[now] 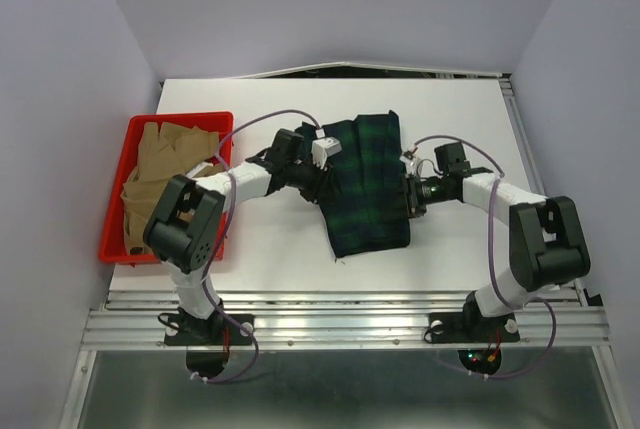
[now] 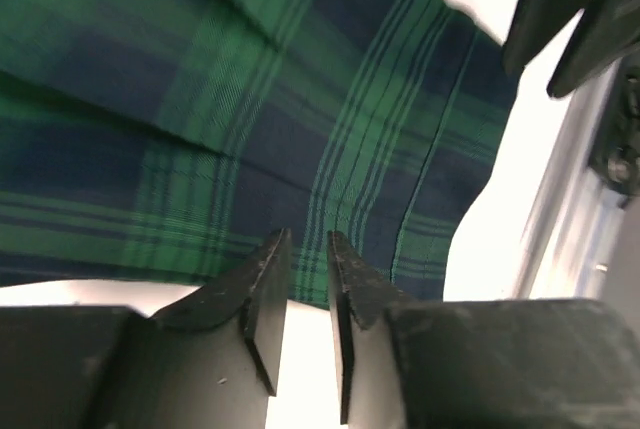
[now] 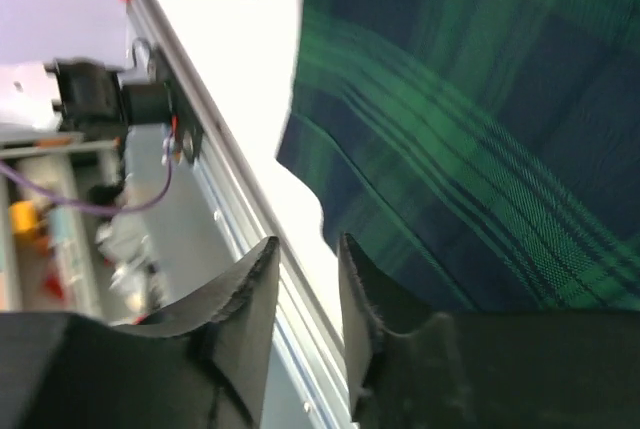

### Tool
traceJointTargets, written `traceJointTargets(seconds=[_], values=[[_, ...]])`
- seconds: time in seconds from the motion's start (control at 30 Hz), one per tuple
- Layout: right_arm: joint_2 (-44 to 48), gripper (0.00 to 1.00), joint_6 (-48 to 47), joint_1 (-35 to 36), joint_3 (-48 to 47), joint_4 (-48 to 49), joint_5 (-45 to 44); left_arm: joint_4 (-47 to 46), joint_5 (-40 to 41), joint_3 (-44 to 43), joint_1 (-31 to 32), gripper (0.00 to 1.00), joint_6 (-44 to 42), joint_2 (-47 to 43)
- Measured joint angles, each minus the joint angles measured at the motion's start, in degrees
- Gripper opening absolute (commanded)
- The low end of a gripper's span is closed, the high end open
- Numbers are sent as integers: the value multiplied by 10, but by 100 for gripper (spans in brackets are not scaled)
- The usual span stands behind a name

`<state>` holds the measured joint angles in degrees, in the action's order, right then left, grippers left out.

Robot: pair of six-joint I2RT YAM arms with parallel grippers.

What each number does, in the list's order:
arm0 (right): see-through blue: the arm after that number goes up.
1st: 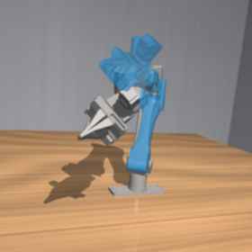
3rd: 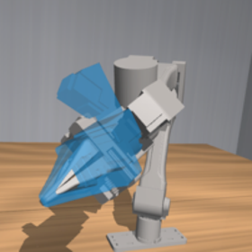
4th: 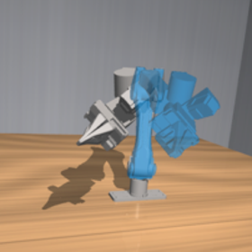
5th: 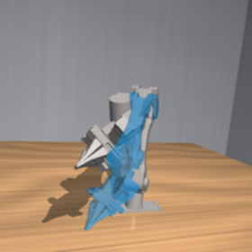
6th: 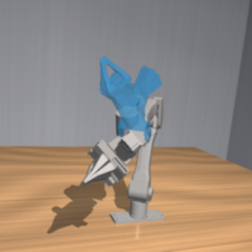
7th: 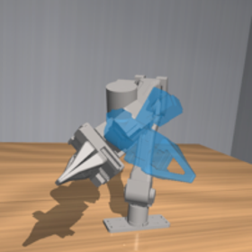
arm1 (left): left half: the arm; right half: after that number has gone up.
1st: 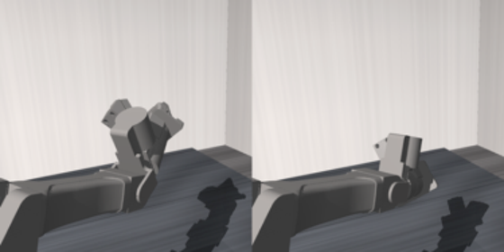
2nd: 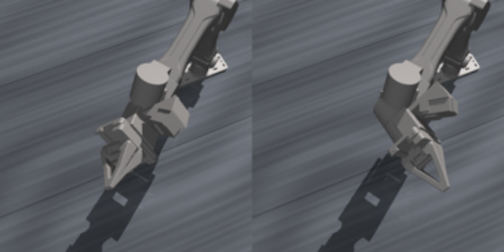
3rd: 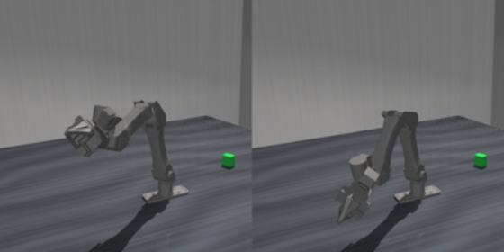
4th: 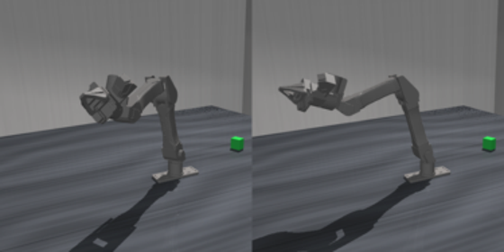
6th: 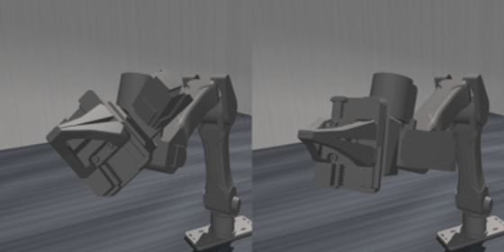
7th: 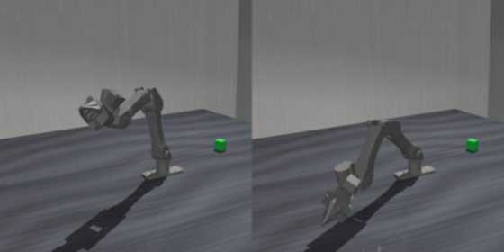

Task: Fold and stack the skirts
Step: Fold the skirt

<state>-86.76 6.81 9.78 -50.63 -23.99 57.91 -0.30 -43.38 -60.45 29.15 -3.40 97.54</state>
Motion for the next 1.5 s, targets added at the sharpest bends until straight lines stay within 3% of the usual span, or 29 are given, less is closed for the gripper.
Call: traceJointTargets(seconds=[0.17, 0.37, 0.5, 0.63, 0.73, 0.87, 1.03, 1.17, 1.27, 1.5], values=[[-121, 28, -10, 12, 64, 27, 29, -16, -48, 0, -7, 29, 45, 98], [-236, 24, -17, 19, 48, 39, 89, -22, -84, -9, -46, 27, 73, 148], [-258, 27, -13, 23, 25, 52, 107, 7, -68, -42, -67, 36, 49, 150], [-246, 38, 10, 23, 24, 53, 111, 39, -50, -63, -71, 49, -2, 134], [-201, 49, 35, 25, 24, 49, 93, 88, -22, -63, -62, 56, -66, 81], [-117, 52, 54, 27, -12, 47, 73, 125, 46, -43, -26, 65, -183, -51], [-66, 51, 38, 27, -102, 43, 31, 102, 167, 89, 34, 98, -384, -242], [-87, 50, 15, 27, -136, 37, 2, 51, 263, 229, 83, 99, -527, -325], [-130, 48, -5, 31, -140, 29, -21, -3, 315, 313, 113, 98, -619, -341], [-215, 45, -21, 45, -123, 33, -49, -155, 381, 394, 198, 98, -711, -313]])
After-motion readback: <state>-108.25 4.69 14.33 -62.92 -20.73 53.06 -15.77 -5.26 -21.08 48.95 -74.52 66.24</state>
